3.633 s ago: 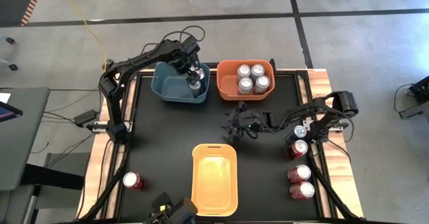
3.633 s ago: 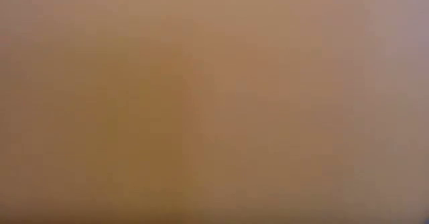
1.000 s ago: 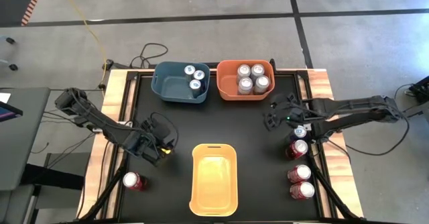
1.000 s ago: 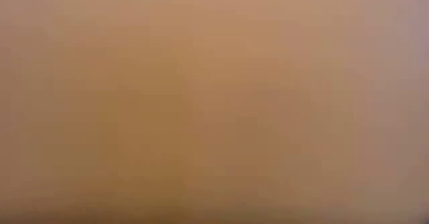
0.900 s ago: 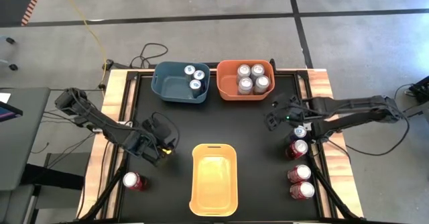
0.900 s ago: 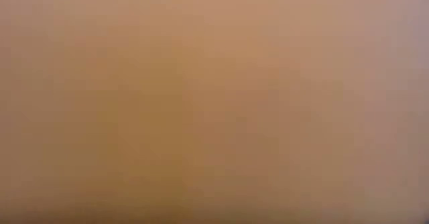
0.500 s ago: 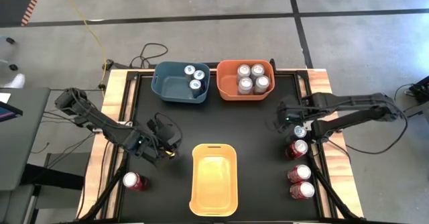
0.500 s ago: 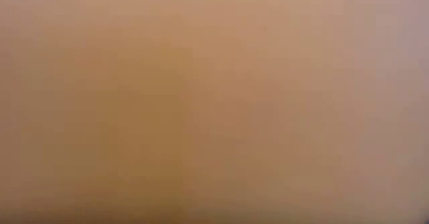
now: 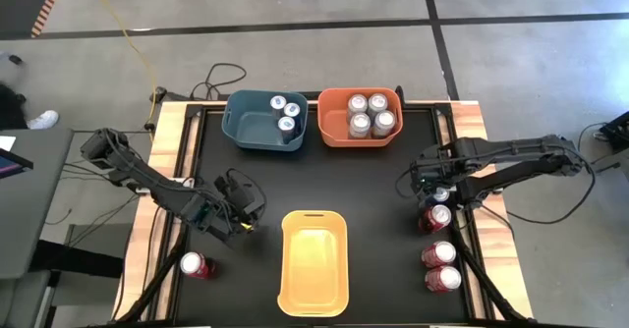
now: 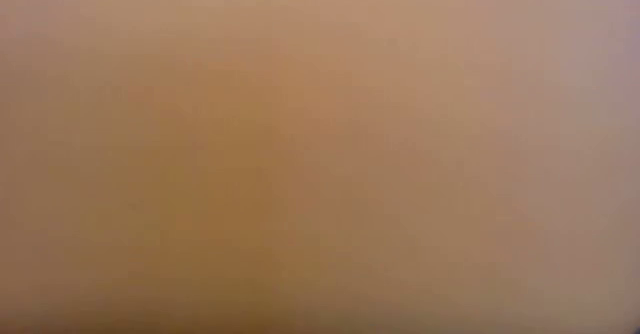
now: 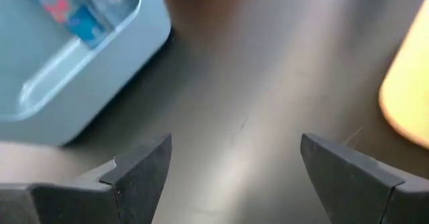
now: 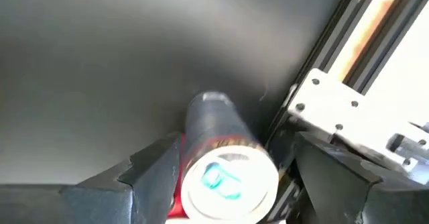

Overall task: Sort soda cans
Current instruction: Put the blue soda can into the blue bin

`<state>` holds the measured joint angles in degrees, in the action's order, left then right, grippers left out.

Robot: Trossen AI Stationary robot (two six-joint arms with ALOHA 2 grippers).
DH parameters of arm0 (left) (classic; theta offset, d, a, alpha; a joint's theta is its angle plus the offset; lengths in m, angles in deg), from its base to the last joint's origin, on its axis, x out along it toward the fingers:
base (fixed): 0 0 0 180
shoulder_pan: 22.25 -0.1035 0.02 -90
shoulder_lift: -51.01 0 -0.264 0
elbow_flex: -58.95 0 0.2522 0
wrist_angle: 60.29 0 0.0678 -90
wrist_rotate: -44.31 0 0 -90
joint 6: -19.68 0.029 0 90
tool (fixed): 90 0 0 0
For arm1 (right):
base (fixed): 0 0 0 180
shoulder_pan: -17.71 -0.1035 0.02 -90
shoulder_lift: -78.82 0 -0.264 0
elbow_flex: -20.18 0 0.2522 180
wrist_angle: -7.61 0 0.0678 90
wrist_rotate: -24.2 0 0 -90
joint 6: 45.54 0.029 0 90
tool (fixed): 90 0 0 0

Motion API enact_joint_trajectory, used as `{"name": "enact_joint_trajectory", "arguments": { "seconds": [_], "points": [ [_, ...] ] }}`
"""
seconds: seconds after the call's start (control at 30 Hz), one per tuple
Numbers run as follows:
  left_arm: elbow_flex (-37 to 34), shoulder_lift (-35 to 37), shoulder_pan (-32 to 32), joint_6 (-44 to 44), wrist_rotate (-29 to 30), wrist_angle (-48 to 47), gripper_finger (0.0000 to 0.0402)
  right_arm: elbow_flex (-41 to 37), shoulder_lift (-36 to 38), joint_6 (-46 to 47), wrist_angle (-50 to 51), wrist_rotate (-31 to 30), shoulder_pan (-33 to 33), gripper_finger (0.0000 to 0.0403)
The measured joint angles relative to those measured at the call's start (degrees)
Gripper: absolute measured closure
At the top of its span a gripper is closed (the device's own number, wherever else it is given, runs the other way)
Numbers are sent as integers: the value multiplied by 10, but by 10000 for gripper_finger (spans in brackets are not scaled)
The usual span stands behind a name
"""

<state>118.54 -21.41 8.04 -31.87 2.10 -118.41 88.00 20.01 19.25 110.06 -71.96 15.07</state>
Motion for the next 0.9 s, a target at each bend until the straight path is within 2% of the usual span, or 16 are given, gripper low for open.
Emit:
{"name": "enact_joint_trajectory", "arguments": {
  "seconds": [0.2,0.37,0.67,0.77,0.9],
  "points": [
    [-74,0,2,-40,-21,77,77,0,0,-8,0,38,-1,97],
    [-123,0,13,-11,-32,186,77,-28,0,24,-2,48,-24,97],
    [-120,0,12,3,-47,194,77,-41,0,56,-68,48,-50,100],
    [-120,0,12,3,-49,194,77,-41,-4,54,-89,47,-57,121],
    [-120,2,9,7,-46,196,77,-41,-7,53,-121,25,-72,168]
  ]
}}
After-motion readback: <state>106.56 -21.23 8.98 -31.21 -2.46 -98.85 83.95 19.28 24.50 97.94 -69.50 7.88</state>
